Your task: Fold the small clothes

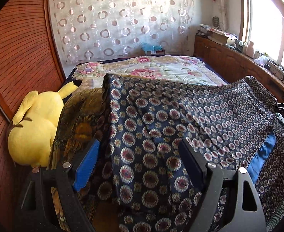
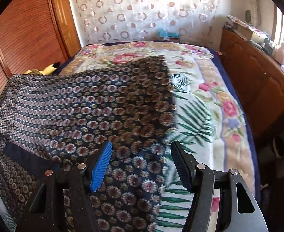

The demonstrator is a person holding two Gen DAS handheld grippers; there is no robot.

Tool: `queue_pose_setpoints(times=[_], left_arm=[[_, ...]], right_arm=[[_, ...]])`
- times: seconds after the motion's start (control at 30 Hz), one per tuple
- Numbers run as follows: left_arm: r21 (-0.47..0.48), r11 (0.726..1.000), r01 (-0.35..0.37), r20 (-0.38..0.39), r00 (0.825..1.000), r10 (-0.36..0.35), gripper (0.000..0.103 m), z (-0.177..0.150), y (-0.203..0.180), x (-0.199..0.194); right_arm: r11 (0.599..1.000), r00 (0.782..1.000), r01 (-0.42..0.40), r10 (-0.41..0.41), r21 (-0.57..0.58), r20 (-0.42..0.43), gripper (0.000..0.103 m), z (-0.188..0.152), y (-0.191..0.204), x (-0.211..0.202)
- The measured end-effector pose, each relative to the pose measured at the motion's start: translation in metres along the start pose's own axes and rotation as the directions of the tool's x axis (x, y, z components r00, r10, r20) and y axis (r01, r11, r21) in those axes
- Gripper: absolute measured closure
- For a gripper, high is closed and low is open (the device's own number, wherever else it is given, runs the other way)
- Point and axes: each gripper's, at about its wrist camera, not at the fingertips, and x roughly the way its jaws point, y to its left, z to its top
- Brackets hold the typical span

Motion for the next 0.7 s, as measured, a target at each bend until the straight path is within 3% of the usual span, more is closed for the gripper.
queue_pose_setpoints(times=[0.13, 0.27, 0.3, 0.4, 0.47, 0.53, 0.7], left_arm=[[-0.023, 1.000, -0.019, -0.007, 1.000, 0.019, 0.020, -0.014, 0.008, -0.008], [-0.062, 0.998, -0.018, 0.002, 1.000, 0.018, 0.020, -0.027, 0.016, -0.017], [-0.078, 0.997, -0.001, 0.008, 1.000, 0.002, 0.020, -0.031, 0.019, -0.019], [-0.112, 0.993, 0.046, 0.017, 0.999, -0.045, 0.035, -0.036, 0.025, -0.023], [-0.110, 0.993, 0.046, 0.022, 0.999, -0.044, 0.054, -0.036, 0.026, -0.025], [-0.103, 0.994, 0.049, 0.029, 0.999, -0.046, 0.064, -0.034, 0.025, -0.027], [-0.069, 0.997, 0.037, 0.018, 0.999, -0.035, 0.071, -0.032, 0.019, -0.024]], right_arm=[[0.998, 1.000, -0.013, 0.013, -0.057, -0.009, 0.051, -0.002, 0.015, 0.008], [0.995, 0.999, -0.020, 0.017, -0.096, -0.033, 0.091, -0.005, 0.023, 0.016], [0.994, 0.999, -0.020, 0.017, -0.103, -0.033, 0.095, -0.005, 0.024, 0.018], [0.993, 0.998, -0.055, 0.054, -0.105, -0.013, 0.099, -0.002, 0.025, 0.013], [0.993, 0.998, -0.057, 0.059, -0.105, 0.015, 0.100, 0.001, 0.026, 0.005], [0.993, 0.997, -0.060, 0.066, -0.104, 0.046, 0.100, 0.004, 0.028, -0.004], [0.992, 0.989, -0.067, 0.080, -0.103, 0.125, 0.101, 0.005, 0.033, -0.031]])
